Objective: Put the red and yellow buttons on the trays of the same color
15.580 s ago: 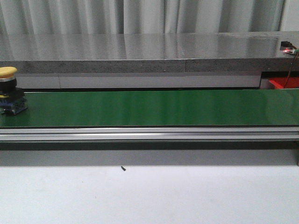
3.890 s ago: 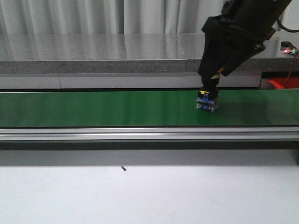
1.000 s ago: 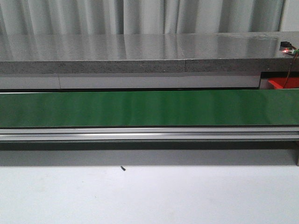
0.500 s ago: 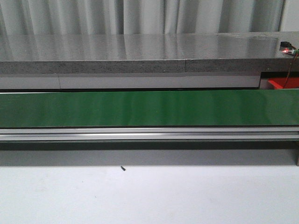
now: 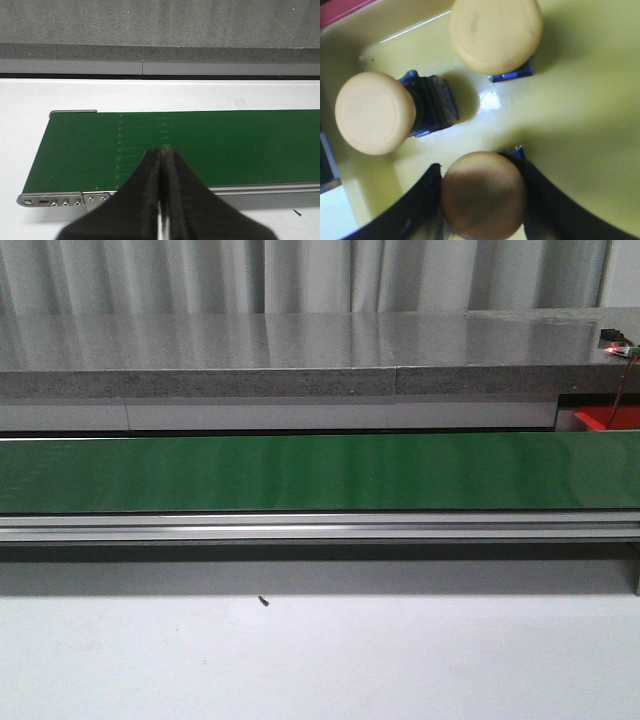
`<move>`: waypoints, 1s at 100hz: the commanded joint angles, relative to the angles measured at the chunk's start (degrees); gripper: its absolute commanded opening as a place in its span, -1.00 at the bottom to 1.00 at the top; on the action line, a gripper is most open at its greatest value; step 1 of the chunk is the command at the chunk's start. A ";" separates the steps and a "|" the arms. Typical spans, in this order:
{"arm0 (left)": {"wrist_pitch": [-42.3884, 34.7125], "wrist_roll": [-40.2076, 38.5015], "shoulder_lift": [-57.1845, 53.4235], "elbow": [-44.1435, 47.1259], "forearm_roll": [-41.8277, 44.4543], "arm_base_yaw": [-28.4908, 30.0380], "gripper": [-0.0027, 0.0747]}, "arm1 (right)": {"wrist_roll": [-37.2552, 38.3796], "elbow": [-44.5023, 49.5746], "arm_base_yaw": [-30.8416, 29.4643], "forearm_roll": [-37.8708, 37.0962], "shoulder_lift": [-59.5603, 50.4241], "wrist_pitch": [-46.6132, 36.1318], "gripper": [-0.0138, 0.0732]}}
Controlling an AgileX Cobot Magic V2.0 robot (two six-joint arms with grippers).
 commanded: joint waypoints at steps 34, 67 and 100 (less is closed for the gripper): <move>-4.25 0.13 0.14 -1.51 -1.30 -0.36 -0.98 | -0.53 -1.49 -0.33 0.88 -4.53 -0.68 0.42; -4.25 0.13 0.14 -1.51 -1.30 -0.36 -0.98 | -0.75 -7.44 4.52 3.66 -13.10 -1.82 0.42; -4.25 0.13 0.14 -1.51 -1.30 -0.36 -0.98 | -2.50 -8.64 23.46 2.90 -21.61 -9.23 0.42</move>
